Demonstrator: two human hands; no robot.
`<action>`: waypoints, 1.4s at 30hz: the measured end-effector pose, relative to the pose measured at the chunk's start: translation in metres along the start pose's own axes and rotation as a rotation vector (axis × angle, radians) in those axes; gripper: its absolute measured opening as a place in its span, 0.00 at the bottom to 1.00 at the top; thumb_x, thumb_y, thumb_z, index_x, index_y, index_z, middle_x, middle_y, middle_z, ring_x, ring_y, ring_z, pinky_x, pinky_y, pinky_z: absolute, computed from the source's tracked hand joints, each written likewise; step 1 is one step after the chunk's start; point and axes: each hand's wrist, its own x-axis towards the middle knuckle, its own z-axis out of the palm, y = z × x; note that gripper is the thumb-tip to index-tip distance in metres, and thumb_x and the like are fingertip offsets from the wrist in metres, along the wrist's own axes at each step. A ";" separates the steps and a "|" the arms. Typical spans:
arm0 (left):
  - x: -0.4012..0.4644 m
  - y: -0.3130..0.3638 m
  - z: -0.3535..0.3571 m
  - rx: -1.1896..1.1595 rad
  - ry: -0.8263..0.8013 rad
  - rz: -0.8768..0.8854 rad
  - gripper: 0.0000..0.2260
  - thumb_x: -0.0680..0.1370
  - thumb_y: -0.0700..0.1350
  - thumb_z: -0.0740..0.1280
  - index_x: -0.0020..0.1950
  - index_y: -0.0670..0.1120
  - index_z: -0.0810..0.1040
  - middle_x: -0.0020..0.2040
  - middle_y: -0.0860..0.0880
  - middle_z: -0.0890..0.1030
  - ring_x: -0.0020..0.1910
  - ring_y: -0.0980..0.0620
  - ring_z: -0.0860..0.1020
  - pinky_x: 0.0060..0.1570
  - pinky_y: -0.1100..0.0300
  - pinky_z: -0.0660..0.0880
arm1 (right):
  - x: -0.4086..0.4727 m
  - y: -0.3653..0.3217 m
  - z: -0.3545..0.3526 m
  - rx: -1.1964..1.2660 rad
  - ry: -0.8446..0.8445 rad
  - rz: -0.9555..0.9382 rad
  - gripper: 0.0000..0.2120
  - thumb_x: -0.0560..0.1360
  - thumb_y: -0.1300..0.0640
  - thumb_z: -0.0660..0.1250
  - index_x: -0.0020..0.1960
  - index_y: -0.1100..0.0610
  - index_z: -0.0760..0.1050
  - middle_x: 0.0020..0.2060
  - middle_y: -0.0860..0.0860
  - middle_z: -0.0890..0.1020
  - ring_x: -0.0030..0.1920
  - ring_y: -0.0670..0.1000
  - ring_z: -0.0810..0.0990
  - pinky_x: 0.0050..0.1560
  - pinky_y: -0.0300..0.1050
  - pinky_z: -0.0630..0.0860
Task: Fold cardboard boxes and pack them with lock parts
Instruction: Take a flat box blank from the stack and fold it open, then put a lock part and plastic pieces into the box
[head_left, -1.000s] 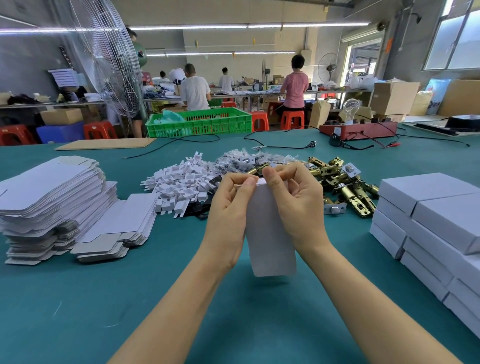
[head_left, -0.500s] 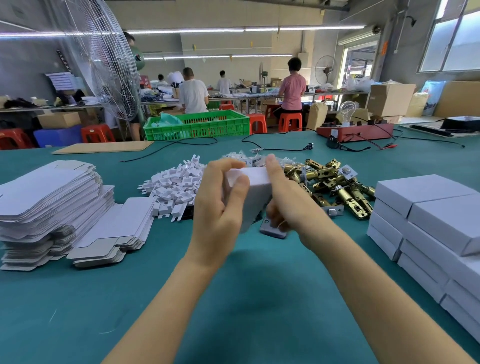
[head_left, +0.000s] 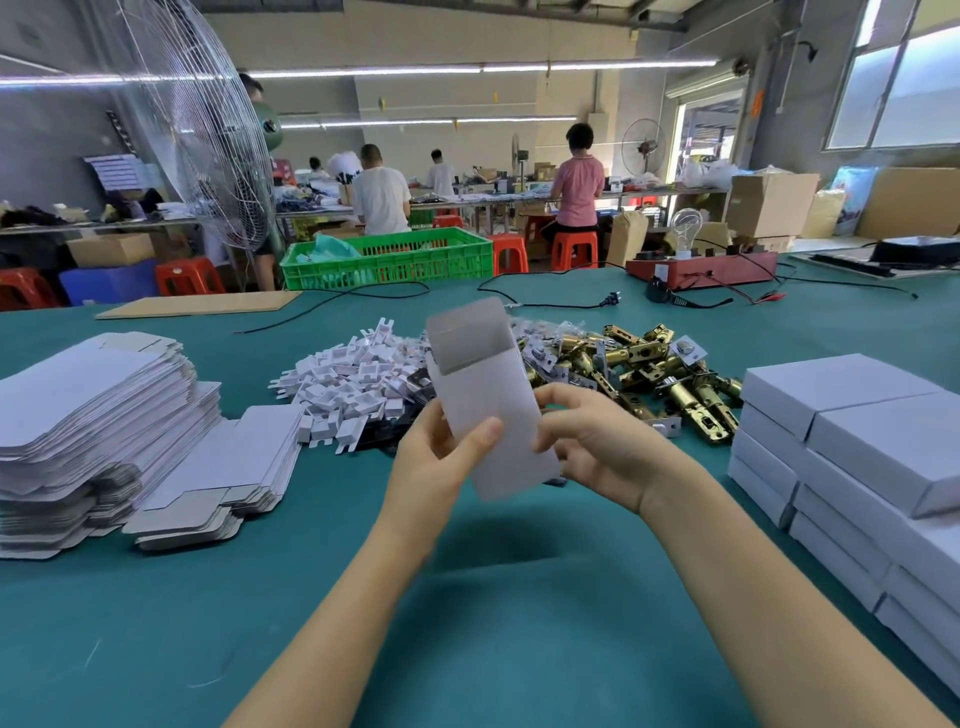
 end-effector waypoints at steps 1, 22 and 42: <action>0.000 -0.003 0.001 -0.012 -0.018 0.001 0.17 0.70 0.46 0.74 0.58 0.49 0.77 0.52 0.53 0.85 0.51 0.55 0.82 0.48 0.62 0.79 | 0.000 0.004 0.000 -0.068 -0.016 0.004 0.14 0.71 0.73 0.62 0.54 0.62 0.74 0.48 0.59 0.79 0.47 0.57 0.81 0.46 0.50 0.78; 0.002 -0.031 -0.009 0.008 -0.108 -0.115 0.15 0.66 0.43 0.78 0.49 0.56 0.84 0.47 0.53 0.86 0.45 0.59 0.84 0.38 0.68 0.77 | -0.004 0.008 -0.066 -0.302 0.122 -0.002 0.14 0.72 0.50 0.72 0.54 0.56 0.79 0.49 0.53 0.85 0.49 0.52 0.84 0.48 0.45 0.81; 0.004 -0.029 -0.013 -0.037 -0.164 -0.123 0.17 0.71 0.38 0.76 0.49 0.60 0.84 0.49 0.55 0.86 0.47 0.59 0.83 0.41 0.68 0.77 | 0.057 0.026 -0.108 -1.190 1.002 0.444 0.20 0.79 0.66 0.57 0.69 0.69 0.62 0.68 0.64 0.62 0.65 0.63 0.64 0.62 0.55 0.68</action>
